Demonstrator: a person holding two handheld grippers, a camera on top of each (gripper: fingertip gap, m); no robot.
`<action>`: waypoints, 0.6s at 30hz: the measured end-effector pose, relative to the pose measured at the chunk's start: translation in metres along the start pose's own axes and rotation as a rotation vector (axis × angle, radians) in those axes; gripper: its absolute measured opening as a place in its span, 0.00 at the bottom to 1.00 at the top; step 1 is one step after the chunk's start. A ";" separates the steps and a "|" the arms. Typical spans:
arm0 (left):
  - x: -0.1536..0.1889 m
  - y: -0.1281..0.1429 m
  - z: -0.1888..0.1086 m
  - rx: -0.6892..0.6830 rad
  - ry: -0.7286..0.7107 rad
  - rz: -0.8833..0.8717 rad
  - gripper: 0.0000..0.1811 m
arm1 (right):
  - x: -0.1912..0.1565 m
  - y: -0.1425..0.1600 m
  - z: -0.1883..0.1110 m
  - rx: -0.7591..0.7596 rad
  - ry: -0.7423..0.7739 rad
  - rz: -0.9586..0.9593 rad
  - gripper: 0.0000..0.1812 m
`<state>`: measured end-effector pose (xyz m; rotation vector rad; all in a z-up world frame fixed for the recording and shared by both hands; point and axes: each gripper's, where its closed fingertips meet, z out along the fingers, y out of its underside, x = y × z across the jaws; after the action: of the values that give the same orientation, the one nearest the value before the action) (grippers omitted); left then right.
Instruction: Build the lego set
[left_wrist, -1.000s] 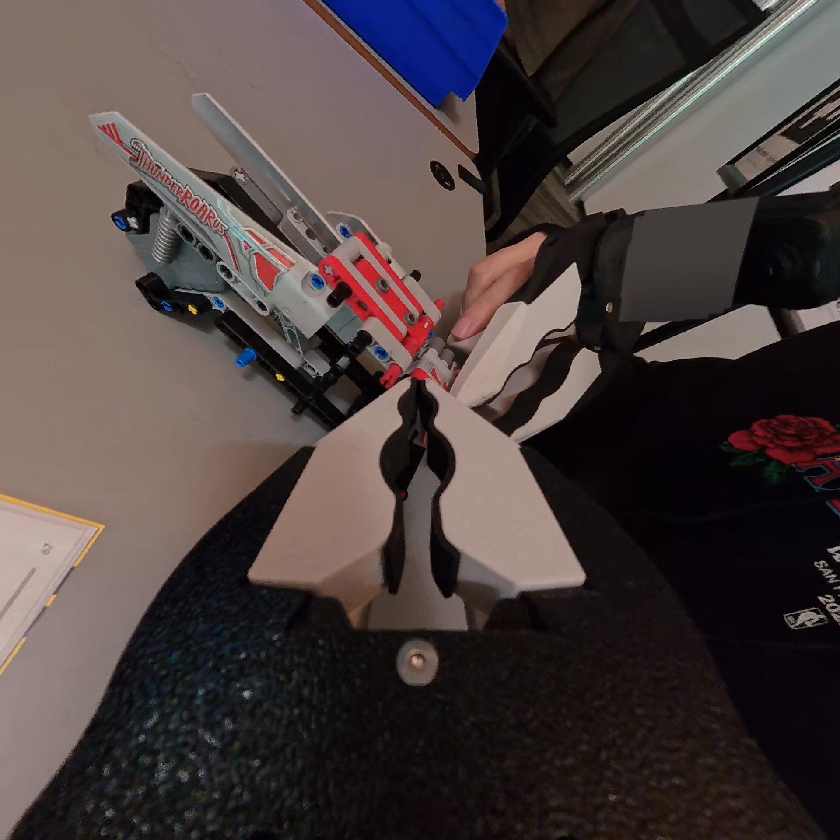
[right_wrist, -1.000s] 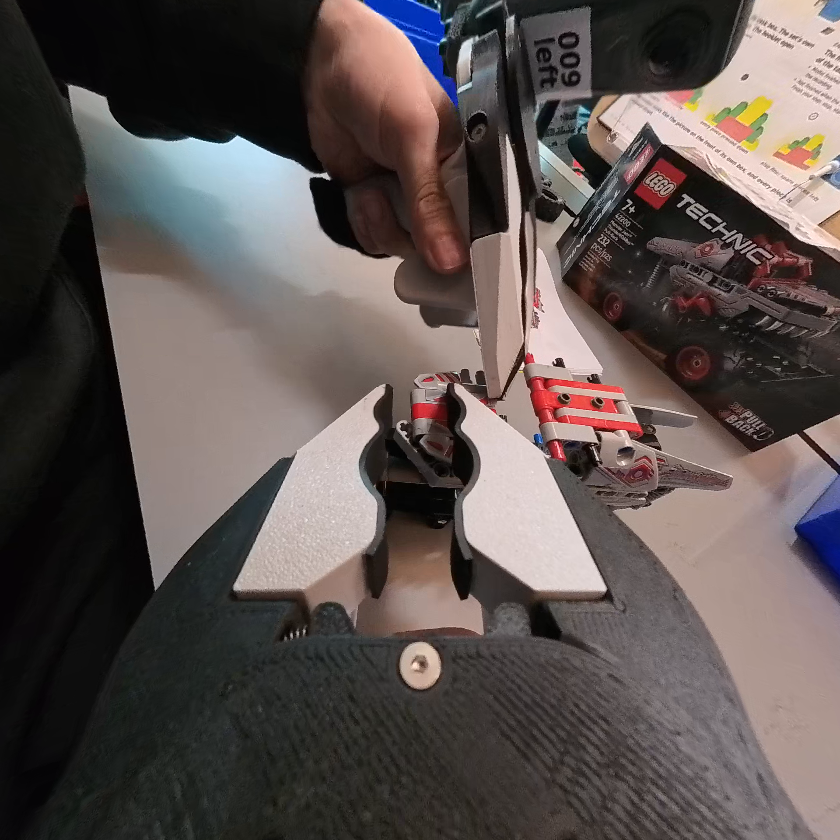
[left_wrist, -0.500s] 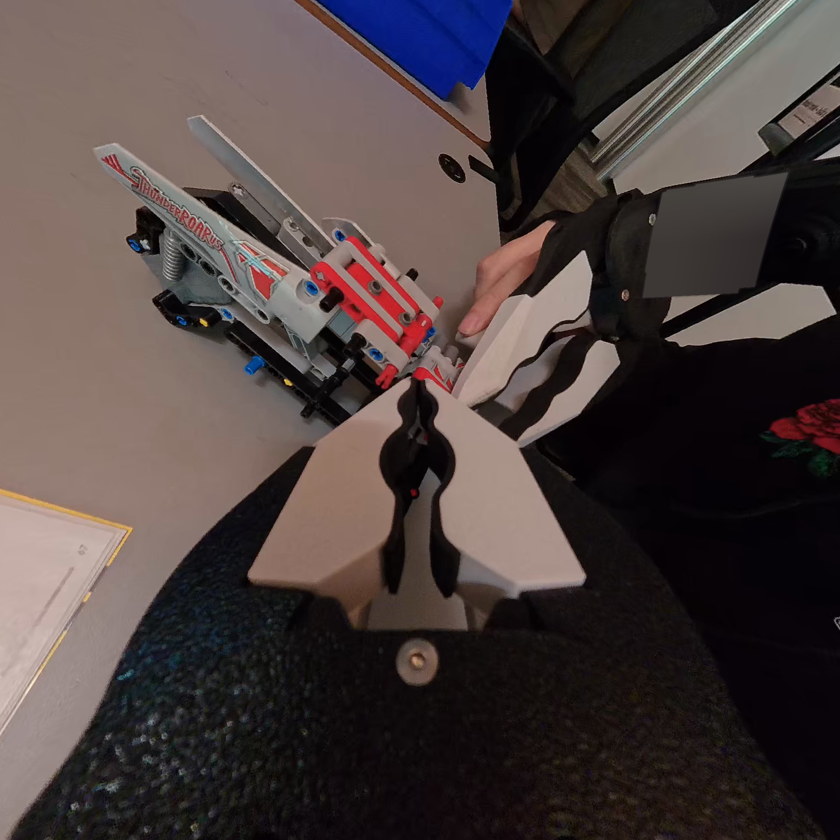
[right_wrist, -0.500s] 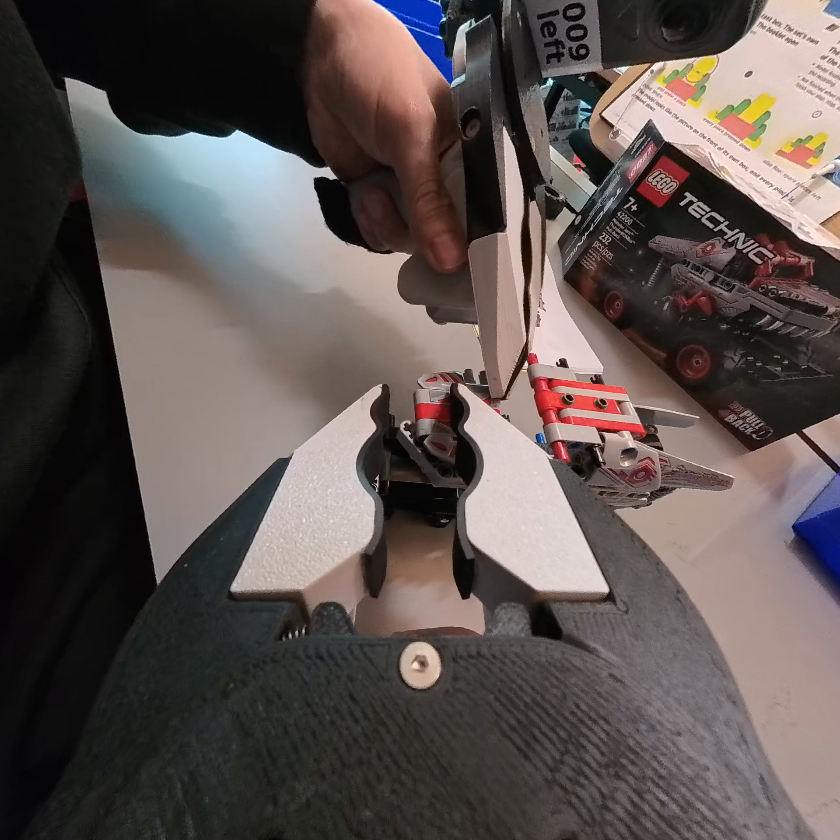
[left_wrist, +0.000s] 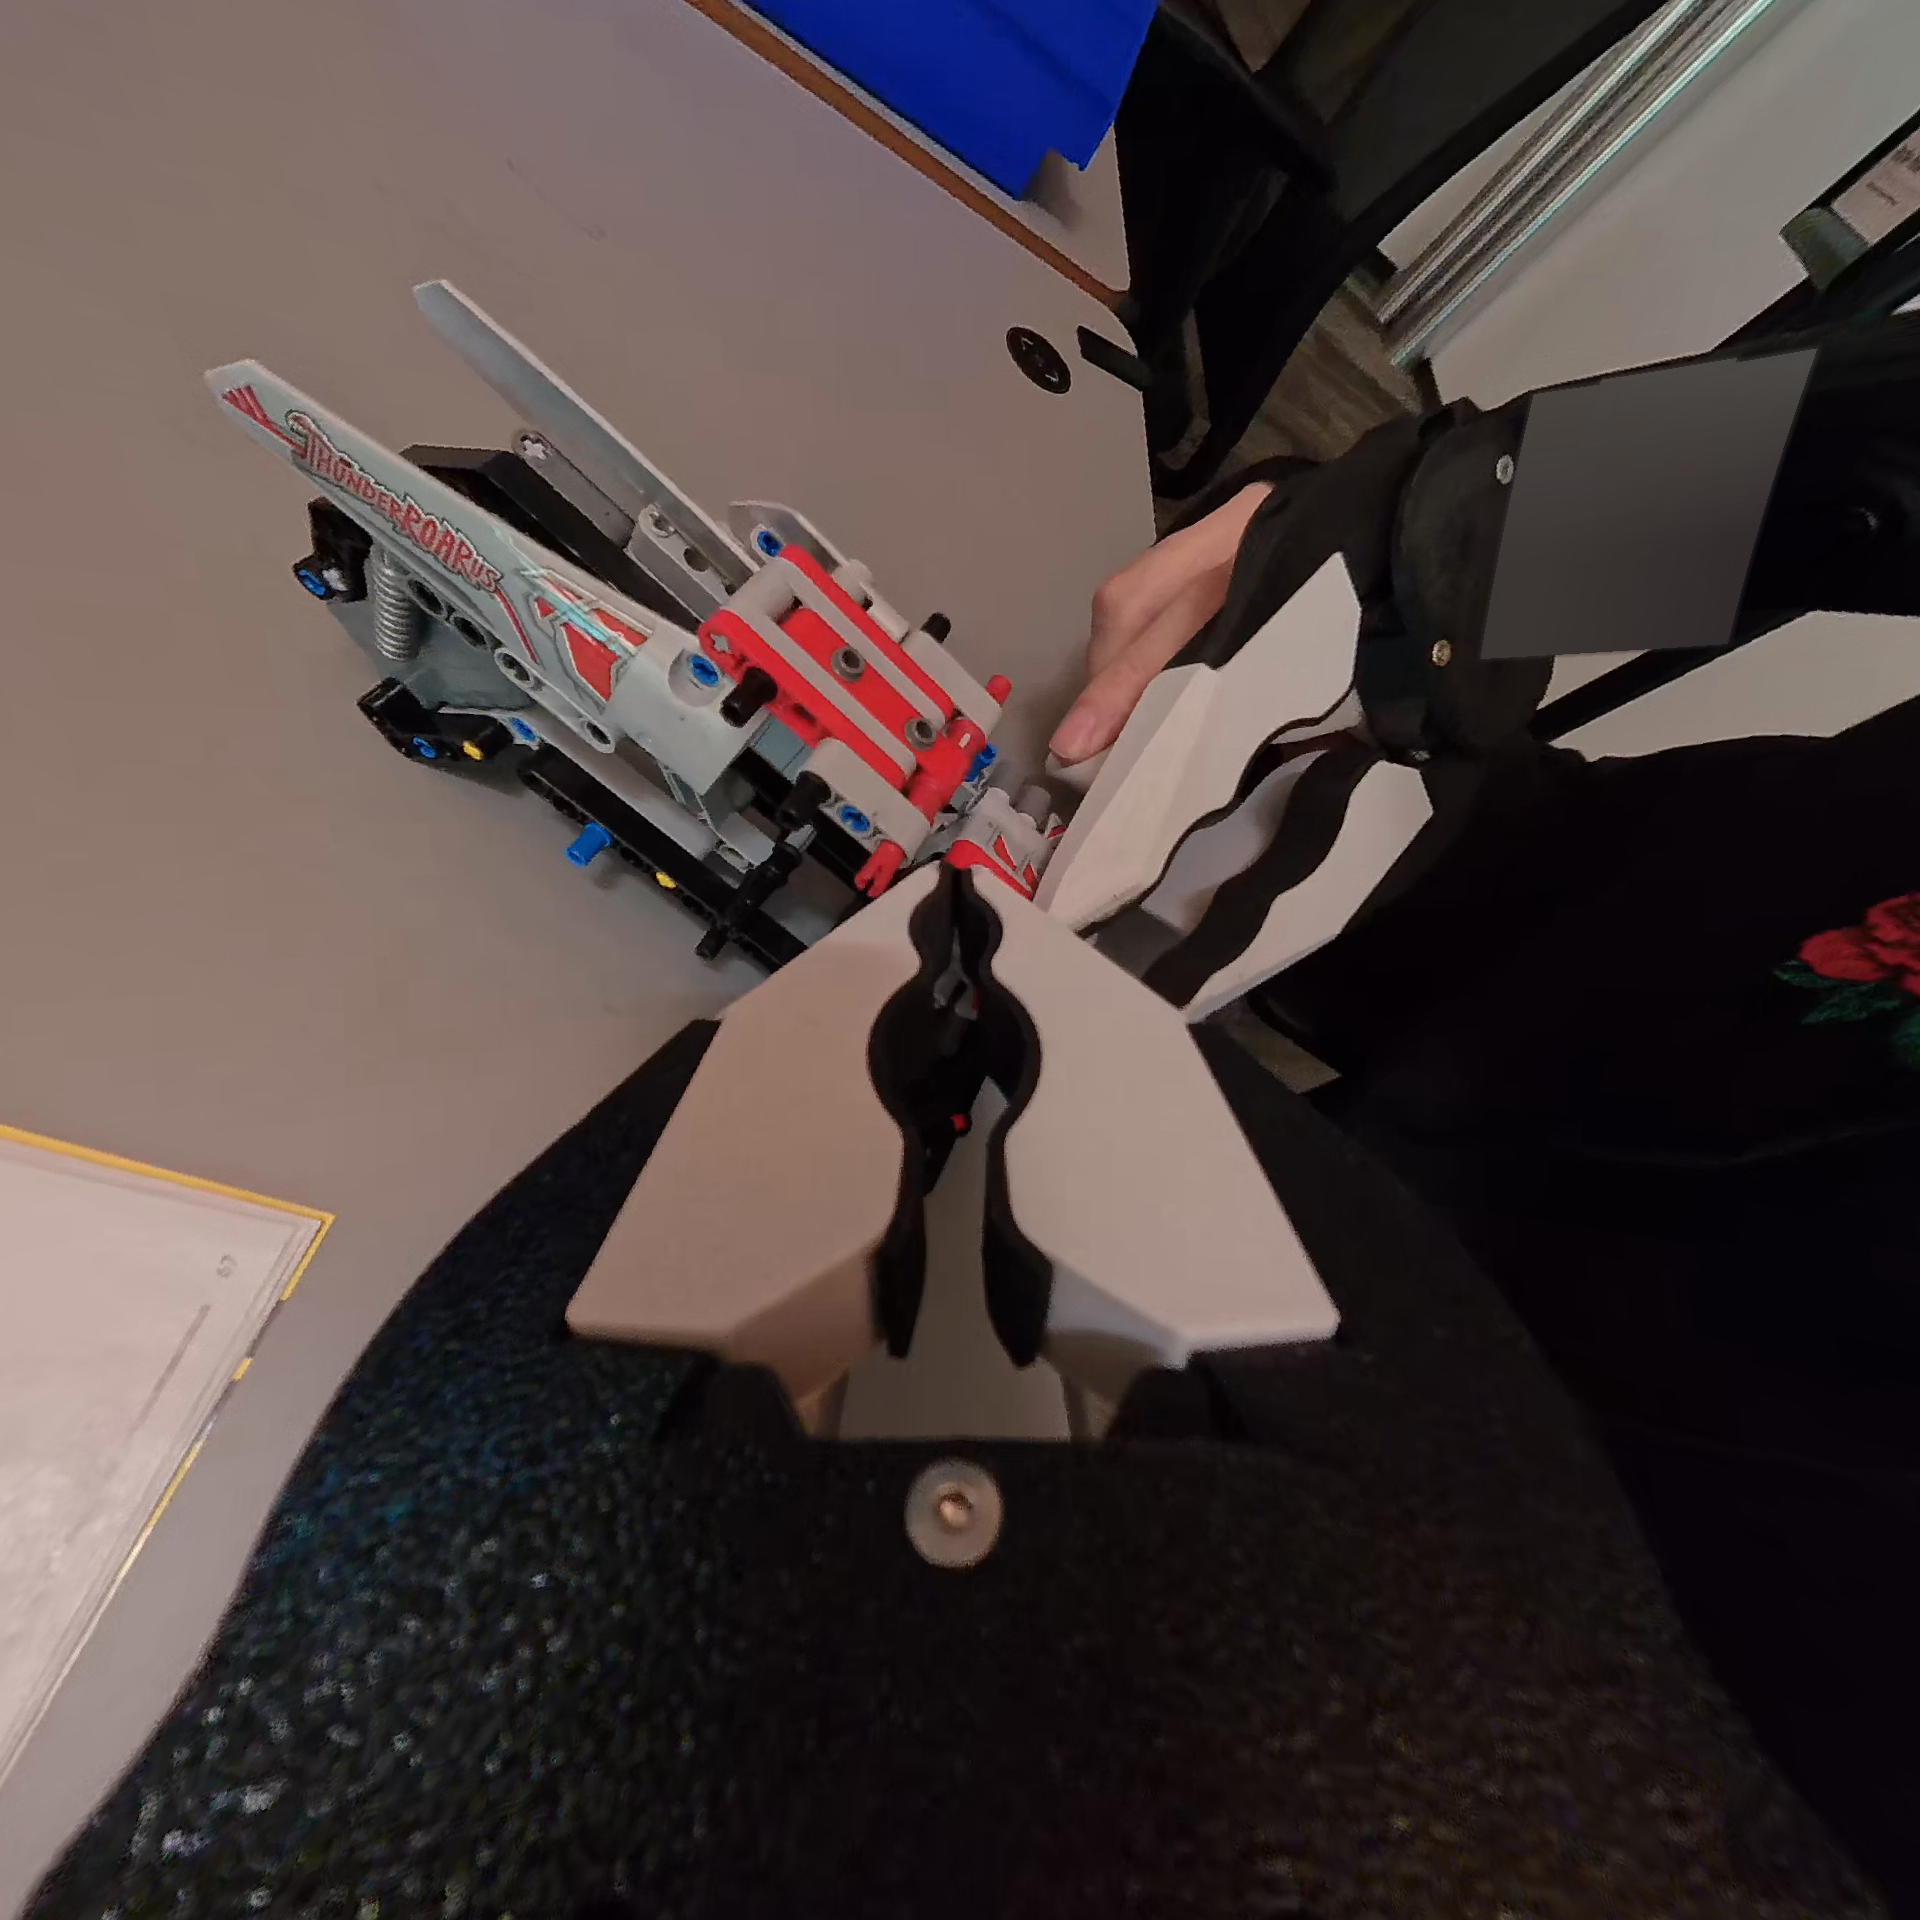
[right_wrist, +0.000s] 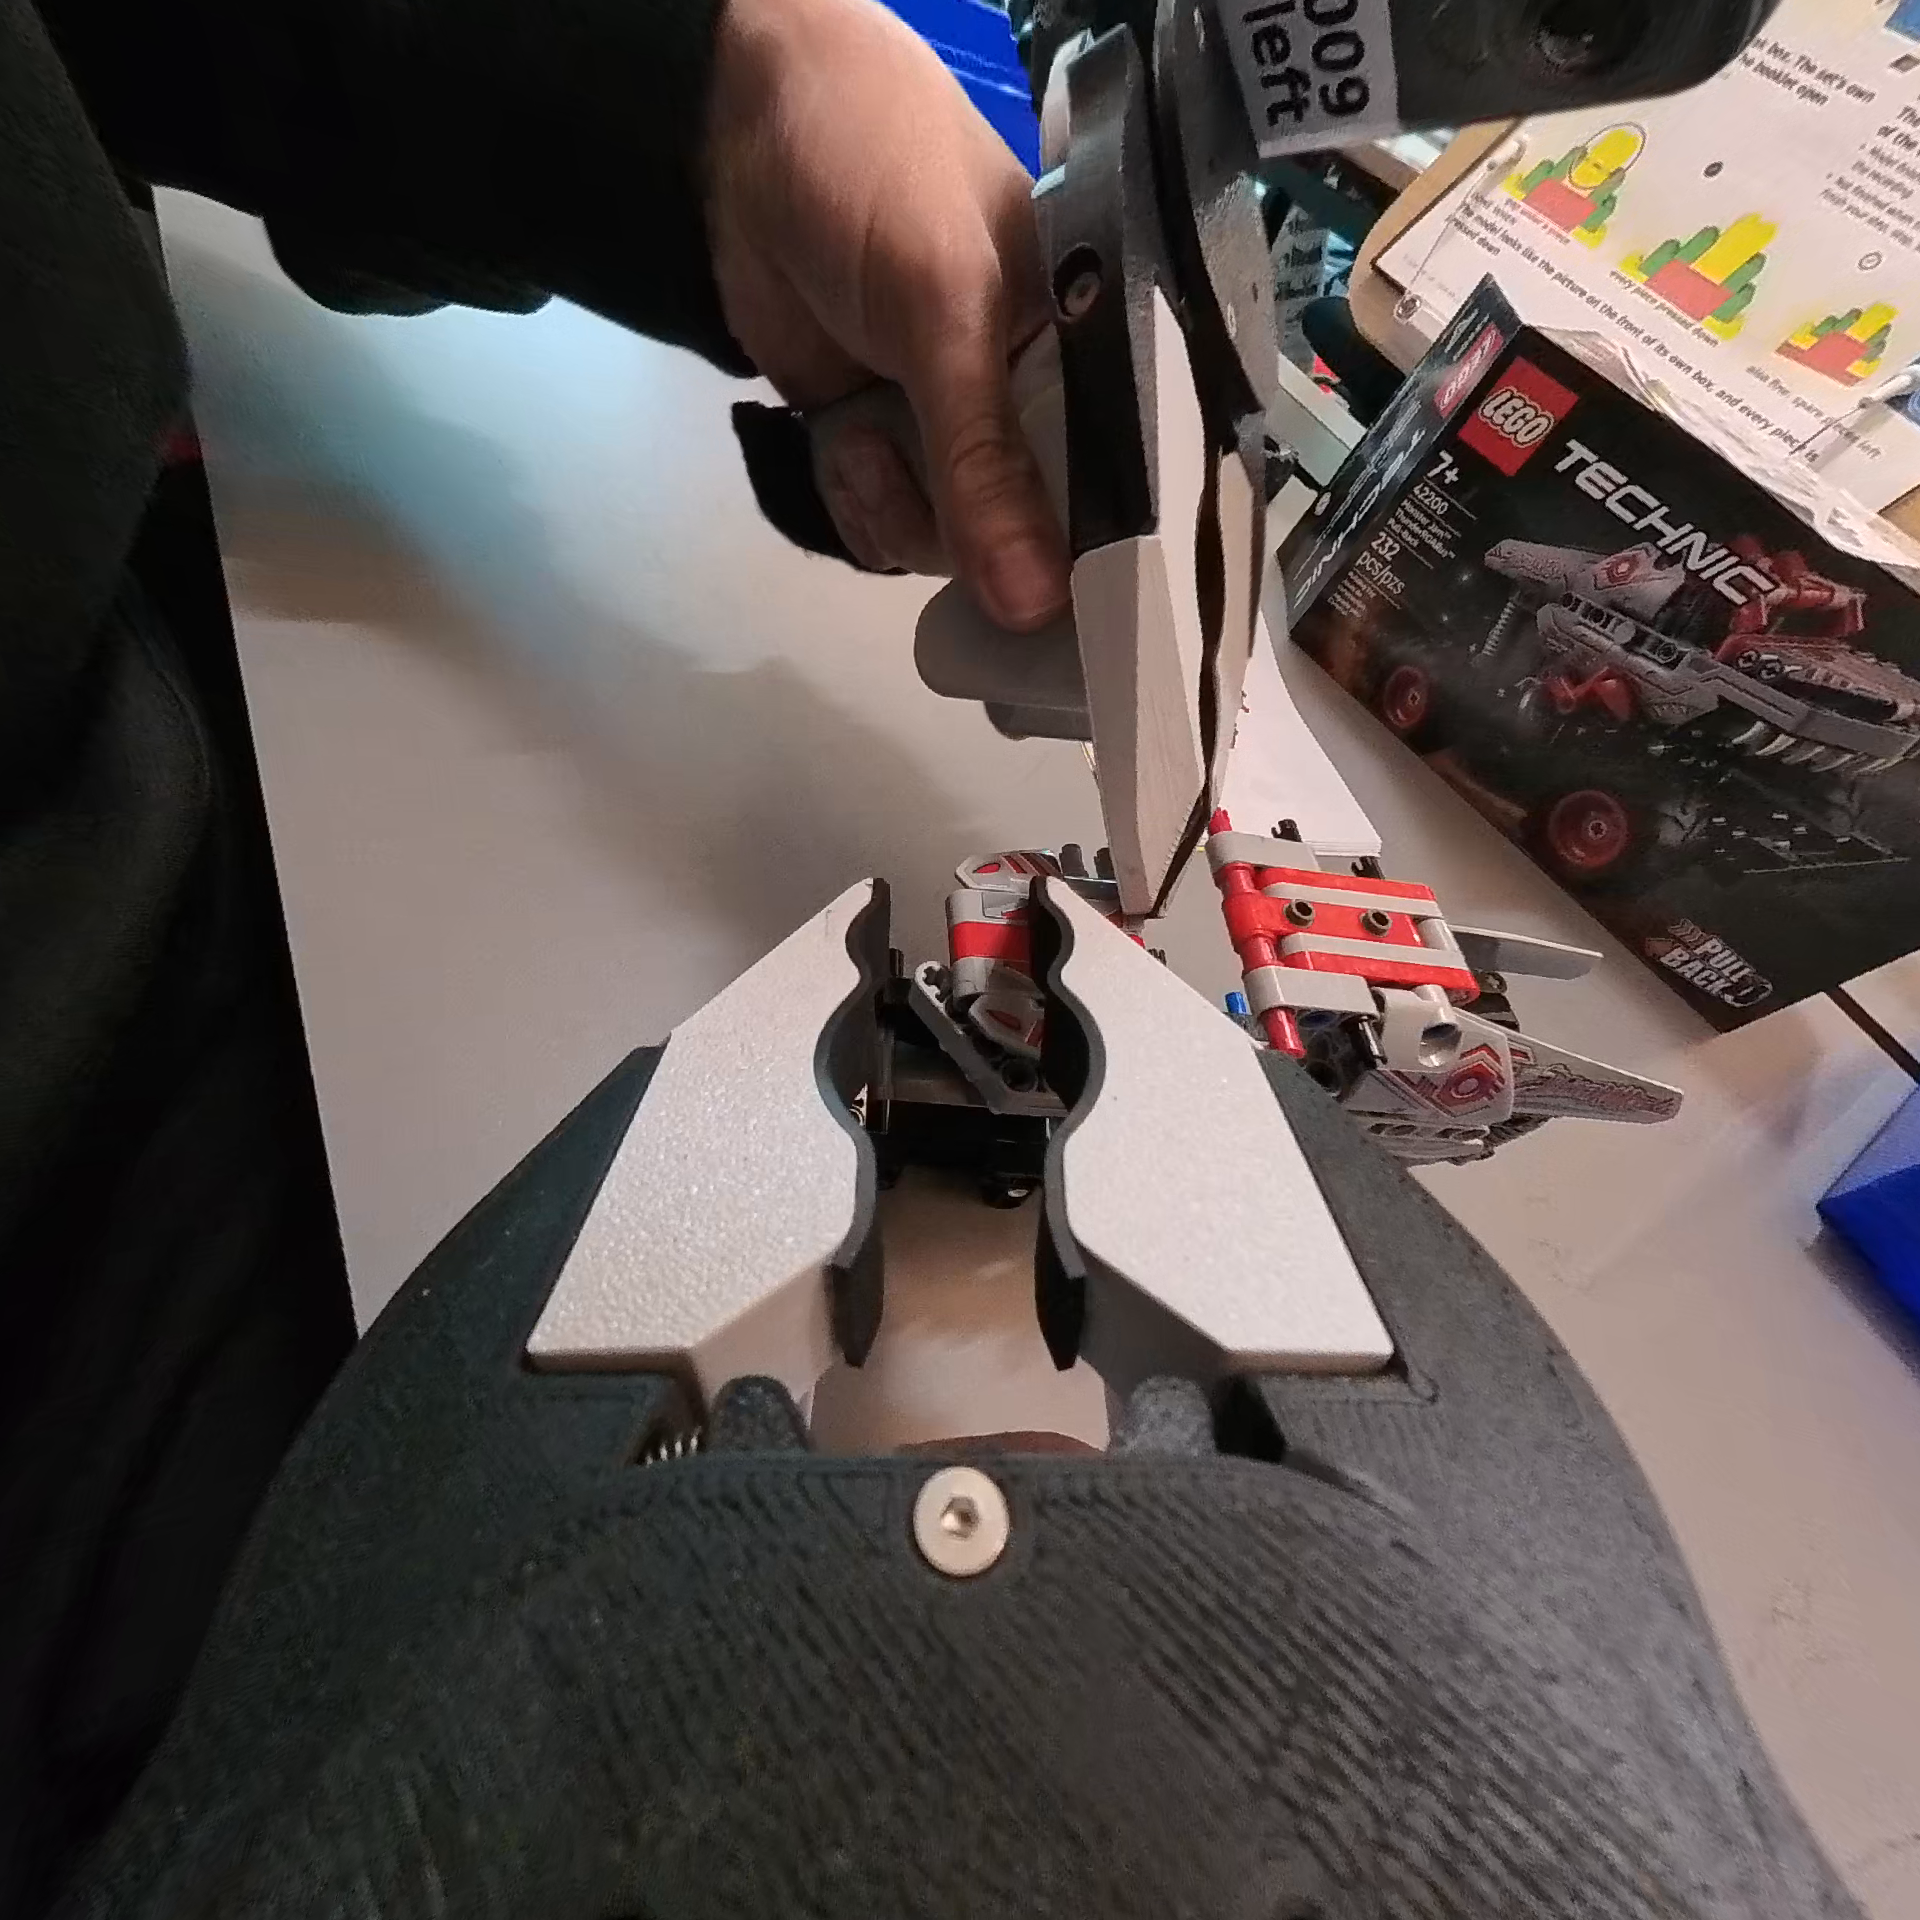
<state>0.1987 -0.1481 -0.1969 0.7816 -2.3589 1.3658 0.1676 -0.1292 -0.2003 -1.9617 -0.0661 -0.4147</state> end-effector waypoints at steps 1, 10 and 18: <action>0.000 0.000 0.000 -0.005 -0.004 0.009 0.00 | 0.000 0.000 0.000 0.000 -0.001 0.002 0.14; 0.000 0.001 0.000 -0.036 -0.050 0.186 0.00 | 0.000 0.000 0.000 0.003 0.000 0.004 0.14; -0.001 0.001 0.000 -0.020 -0.046 0.313 0.00 | 0.000 0.000 0.001 0.004 -0.003 0.005 0.14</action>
<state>0.1989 -0.1475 -0.1982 0.4546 -2.6114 1.4511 0.1675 -0.1283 -0.2006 -1.9586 -0.0643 -0.4081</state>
